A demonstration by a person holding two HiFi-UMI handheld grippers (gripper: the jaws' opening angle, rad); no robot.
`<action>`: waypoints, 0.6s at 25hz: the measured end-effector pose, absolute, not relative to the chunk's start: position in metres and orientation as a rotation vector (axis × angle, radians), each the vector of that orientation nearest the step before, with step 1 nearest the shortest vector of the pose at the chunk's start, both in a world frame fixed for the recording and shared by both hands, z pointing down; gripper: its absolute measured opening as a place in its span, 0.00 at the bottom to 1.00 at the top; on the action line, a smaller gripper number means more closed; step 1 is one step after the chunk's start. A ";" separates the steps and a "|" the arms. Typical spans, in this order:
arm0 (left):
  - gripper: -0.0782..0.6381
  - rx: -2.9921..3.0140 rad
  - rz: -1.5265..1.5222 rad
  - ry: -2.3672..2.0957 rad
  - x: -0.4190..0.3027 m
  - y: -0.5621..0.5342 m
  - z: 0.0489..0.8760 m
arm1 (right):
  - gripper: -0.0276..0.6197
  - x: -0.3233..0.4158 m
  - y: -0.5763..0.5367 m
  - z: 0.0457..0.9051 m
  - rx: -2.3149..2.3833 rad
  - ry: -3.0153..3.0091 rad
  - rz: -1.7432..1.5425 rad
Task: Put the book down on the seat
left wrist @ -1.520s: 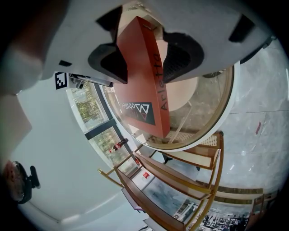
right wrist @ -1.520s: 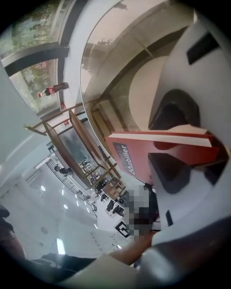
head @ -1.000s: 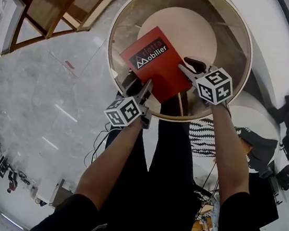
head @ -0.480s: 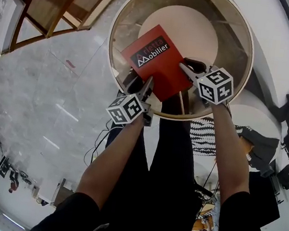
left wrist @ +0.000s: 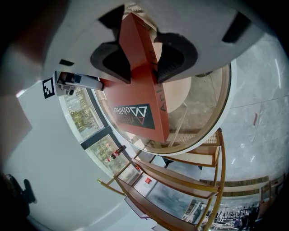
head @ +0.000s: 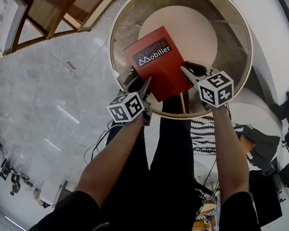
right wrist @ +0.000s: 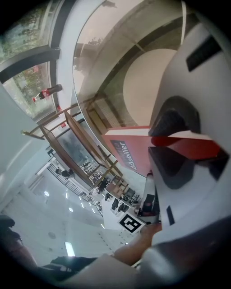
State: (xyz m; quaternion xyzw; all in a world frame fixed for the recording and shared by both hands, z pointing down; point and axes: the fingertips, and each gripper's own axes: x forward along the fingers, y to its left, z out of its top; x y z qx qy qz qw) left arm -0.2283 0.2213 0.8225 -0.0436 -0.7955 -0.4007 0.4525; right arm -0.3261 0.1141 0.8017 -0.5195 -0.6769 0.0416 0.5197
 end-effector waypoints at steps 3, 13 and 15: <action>0.39 -0.082 -1.000 -1.950 -0.227 0.222 0.817 | 0.17 -0.323 0.115 0.793 -1.248 -1.640 0.096; 0.38 0.028 -1.011 -1.977 -0.246 0.230 0.773 | 0.17 -0.337 0.122 0.734 -1.230 -1.754 0.037; 0.38 0.061 -1.019 -1.989 -0.256 0.234 0.758 | 0.17 -0.345 0.126 0.714 -1.240 -1.780 0.003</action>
